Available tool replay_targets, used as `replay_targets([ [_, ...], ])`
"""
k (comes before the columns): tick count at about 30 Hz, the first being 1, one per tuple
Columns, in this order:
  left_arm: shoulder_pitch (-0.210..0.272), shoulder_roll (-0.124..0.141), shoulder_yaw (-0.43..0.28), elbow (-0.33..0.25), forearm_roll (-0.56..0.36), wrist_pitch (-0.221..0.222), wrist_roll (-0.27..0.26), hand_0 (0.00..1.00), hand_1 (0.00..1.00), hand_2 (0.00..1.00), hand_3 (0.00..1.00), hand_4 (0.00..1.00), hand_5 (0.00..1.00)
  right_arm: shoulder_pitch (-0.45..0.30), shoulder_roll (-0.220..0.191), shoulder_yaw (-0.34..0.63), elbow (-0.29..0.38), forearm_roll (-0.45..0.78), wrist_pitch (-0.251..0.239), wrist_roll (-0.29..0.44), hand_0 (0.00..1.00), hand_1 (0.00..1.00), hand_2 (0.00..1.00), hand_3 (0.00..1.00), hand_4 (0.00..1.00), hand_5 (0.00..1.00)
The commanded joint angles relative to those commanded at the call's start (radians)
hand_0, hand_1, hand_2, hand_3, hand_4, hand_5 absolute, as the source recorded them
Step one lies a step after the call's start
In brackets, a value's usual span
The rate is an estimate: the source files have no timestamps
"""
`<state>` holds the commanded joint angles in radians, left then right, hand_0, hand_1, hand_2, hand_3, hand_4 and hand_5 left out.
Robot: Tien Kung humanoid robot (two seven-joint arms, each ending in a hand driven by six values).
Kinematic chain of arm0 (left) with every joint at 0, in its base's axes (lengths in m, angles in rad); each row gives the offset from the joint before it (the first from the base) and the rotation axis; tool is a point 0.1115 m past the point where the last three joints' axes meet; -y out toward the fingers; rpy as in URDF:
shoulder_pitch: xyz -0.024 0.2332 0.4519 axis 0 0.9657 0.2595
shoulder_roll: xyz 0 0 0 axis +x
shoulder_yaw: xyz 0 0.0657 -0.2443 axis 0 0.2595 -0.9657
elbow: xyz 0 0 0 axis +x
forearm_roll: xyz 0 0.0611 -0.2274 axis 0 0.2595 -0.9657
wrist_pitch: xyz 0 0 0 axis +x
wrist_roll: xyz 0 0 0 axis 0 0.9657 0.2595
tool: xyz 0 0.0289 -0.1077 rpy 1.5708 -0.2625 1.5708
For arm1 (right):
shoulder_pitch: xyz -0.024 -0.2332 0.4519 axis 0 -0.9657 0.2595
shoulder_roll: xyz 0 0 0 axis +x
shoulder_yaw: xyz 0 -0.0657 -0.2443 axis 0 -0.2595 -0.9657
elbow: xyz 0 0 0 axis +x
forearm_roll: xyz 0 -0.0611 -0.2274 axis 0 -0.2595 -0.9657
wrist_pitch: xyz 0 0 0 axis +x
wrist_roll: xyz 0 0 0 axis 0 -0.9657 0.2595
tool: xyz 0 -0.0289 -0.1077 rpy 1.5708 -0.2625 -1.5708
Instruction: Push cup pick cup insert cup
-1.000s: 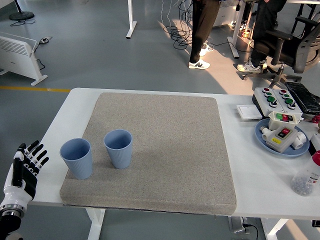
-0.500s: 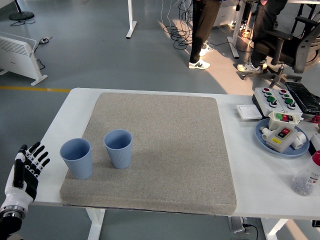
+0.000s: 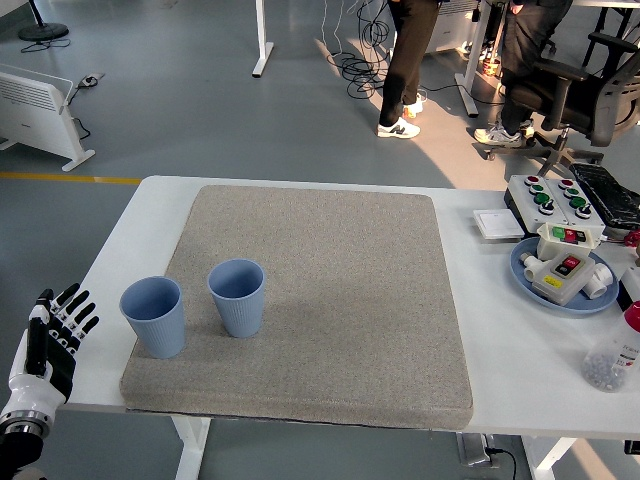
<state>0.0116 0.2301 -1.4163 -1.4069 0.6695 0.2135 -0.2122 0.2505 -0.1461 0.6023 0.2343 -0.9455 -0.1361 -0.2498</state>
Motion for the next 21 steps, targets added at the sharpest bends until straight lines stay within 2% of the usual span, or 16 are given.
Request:
replay_targets([
  [21,-0.004,0.0,0.001,0.001,-0.003,0.003,-0.002,0.827,0.847,0.852,0.799,0.573,0.998,0.004,0.0,0.0,-0.001,-0.001,0.0,0.001,0.523,0.544,0.623,0.568,0.119,0.453],
])
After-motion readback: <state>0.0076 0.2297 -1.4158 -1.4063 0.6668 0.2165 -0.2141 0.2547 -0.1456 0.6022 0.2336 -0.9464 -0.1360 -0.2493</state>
